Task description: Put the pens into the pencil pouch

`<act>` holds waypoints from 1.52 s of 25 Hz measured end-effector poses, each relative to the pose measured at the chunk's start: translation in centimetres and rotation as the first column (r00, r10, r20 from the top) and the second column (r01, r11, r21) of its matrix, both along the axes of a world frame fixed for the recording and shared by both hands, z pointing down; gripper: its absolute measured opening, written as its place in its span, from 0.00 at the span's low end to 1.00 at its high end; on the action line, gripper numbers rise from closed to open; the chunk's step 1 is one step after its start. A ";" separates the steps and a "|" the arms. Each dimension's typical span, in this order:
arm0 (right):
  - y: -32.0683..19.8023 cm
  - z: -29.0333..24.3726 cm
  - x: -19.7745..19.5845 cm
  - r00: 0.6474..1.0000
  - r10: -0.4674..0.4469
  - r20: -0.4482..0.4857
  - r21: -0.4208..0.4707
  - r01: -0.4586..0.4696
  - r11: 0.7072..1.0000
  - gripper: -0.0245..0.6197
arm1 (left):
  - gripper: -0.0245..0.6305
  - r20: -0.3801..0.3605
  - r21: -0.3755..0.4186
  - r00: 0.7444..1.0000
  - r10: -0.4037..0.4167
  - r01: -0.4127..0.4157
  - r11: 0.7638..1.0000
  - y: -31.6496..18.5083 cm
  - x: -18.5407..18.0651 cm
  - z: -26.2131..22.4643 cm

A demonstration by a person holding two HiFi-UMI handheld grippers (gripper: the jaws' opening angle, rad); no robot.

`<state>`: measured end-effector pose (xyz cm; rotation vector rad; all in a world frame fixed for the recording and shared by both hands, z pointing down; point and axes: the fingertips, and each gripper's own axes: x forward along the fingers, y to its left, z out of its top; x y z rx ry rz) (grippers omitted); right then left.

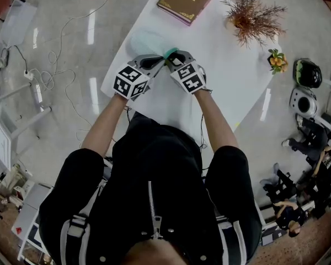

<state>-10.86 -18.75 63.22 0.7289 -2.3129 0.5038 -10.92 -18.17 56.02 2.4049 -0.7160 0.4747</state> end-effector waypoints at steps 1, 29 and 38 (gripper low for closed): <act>0.0 0.0 0.1 1.000 0.002 0.001 -0.001 -0.002 1.000 0.20 | 0.10 0.002 0.000 1.000 0.001 -0.001 1.000 0.0 0.0 0.0; 9.6 -1.8 11.8 0.967 0.252 -0.043 -0.033 -0.254 0.967 0.20 | 0.10 0.354 0.088 0.932 0.076 -0.115 0.989 2.9 1.3 7.5; 10.0 -5.8 15.4 0.917 0.400 0.008 0.071 -0.399 0.914 0.05 | 0.10 0.274 0.155 0.959 -0.075 0.033 0.987 4.0 0.3 3.2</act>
